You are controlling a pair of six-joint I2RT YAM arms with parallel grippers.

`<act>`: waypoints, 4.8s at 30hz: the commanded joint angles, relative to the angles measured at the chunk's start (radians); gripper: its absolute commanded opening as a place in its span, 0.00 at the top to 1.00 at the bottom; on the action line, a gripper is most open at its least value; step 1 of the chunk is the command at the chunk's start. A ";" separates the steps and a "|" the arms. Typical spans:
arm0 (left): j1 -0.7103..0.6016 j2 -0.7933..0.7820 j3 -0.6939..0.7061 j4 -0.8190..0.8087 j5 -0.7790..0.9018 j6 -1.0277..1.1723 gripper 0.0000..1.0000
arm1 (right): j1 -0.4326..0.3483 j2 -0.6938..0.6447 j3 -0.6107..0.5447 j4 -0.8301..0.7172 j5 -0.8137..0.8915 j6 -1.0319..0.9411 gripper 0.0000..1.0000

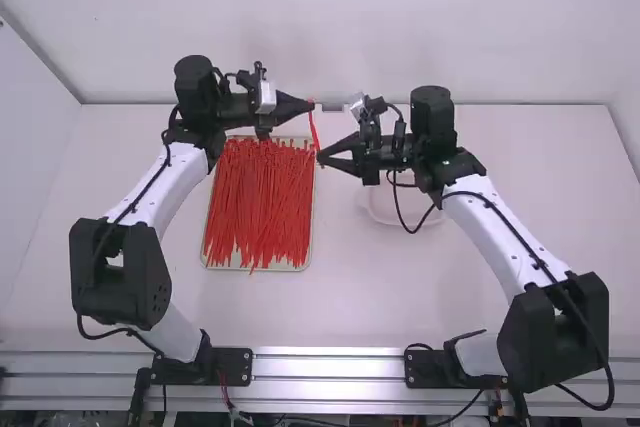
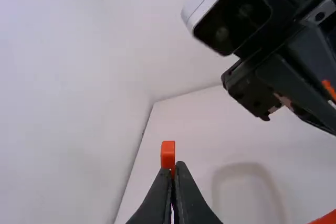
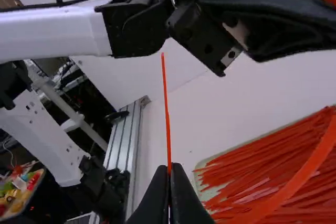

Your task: Fasten the cable tie

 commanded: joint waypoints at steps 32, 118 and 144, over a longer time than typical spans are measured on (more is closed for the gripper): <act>-0.036 -0.002 -0.008 0.049 0.112 0.189 0.98 | -0.004 0.000 -0.262 0.755 0.056 0.637 1.00; -0.092 -0.002 -0.069 0.075 0.211 0.188 0.98 | -0.037 -0.002 -0.261 0.966 0.204 0.793 1.00; -0.098 -0.002 -0.069 0.071 0.203 0.181 0.98 | -0.050 -0.002 -0.261 0.958 0.140 0.766 0.77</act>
